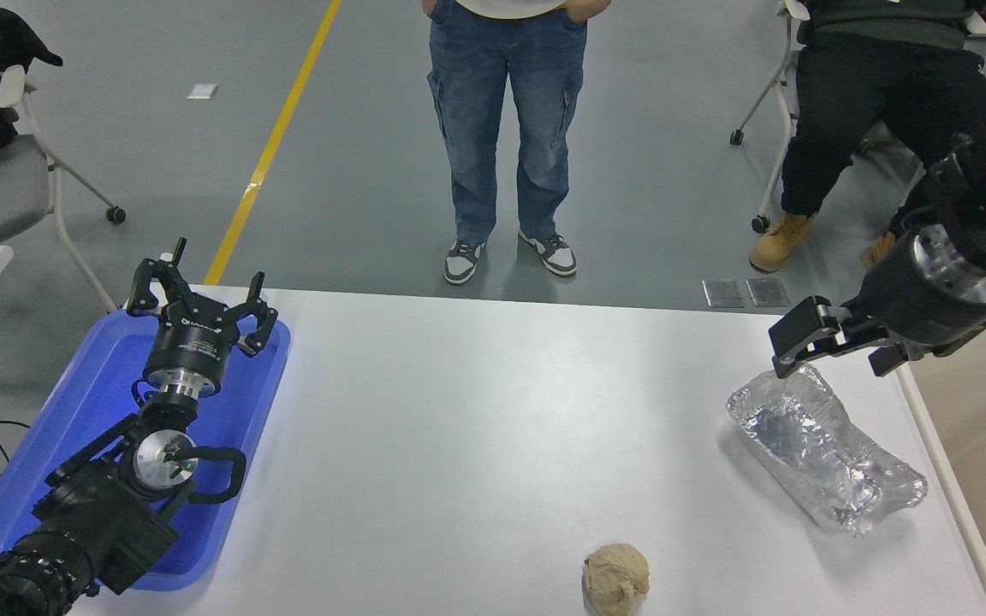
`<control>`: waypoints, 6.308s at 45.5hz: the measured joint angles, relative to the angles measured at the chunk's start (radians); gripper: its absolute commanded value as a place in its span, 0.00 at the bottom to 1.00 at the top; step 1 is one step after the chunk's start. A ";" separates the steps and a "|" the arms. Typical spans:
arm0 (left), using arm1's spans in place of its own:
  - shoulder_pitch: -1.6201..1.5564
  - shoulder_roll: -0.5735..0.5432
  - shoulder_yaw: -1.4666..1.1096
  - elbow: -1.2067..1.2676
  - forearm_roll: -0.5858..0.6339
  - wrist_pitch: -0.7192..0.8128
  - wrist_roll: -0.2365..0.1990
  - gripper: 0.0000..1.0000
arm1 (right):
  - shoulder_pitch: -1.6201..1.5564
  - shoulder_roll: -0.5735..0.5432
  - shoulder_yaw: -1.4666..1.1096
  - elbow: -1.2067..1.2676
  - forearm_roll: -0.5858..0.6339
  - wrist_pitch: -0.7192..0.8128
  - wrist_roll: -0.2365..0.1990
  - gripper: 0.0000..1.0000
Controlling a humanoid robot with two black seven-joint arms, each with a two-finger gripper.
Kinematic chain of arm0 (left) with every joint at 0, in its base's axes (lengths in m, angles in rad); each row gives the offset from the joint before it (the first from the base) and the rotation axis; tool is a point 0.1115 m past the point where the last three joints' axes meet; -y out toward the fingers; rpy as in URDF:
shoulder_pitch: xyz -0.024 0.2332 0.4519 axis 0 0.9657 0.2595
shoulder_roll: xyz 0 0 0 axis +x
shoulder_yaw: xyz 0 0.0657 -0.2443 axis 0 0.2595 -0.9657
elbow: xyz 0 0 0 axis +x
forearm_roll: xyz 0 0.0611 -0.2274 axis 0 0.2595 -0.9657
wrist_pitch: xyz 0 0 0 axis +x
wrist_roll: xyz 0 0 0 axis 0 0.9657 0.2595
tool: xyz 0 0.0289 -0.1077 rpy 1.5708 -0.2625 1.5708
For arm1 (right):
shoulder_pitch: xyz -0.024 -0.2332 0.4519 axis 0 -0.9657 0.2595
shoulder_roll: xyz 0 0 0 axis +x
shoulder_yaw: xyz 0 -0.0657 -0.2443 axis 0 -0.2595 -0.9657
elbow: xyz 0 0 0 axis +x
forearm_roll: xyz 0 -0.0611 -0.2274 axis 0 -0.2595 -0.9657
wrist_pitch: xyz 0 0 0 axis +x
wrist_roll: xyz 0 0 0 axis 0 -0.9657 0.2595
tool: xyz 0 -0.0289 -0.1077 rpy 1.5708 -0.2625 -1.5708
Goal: Pick up foil plate and place in dustbin
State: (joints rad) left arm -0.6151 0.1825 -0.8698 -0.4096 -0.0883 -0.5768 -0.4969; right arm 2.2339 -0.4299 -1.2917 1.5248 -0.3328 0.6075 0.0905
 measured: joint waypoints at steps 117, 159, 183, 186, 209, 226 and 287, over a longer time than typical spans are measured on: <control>0.000 0.000 0.000 0.000 0.000 0.000 0.000 1.00 | -0.134 -0.173 -0.189 -0.103 0.322 -0.169 0.000 1.00; 0.000 0.000 0.000 0.000 0.000 0.000 -0.001 1.00 | -0.789 -0.256 0.113 -0.197 0.516 -0.672 0.004 0.99; -0.001 0.000 0.000 0.000 0.000 0.000 -0.001 1.00 | -1.056 -0.252 0.319 -0.287 0.518 -0.812 0.011 0.90; -0.001 0.000 0.000 0.000 0.000 0.000 -0.001 1.00 | -1.072 -0.251 0.329 -0.294 0.518 -0.835 0.011 0.89; -0.001 0.000 0.000 0.000 0.001 0.000 -0.001 1.00 | -1.148 -0.191 0.411 -0.339 0.507 -0.981 0.014 0.55; -0.001 0.000 0.000 0.000 0.000 0.000 -0.001 1.00 | -1.200 -0.135 0.451 -0.367 0.502 -1.053 0.021 0.16; -0.002 0.000 0.000 0.000 0.001 -0.001 0.000 1.00 | -0.760 -0.311 0.177 -0.224 0.500 -0.807 0.038 0.00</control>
State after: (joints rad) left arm -0.6168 0.1825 -0.8697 -0.4095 -0.0876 -0.5782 -0.4971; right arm 1.4742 -0.7413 -1.1148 1.3004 0.1674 -0.1997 0.1287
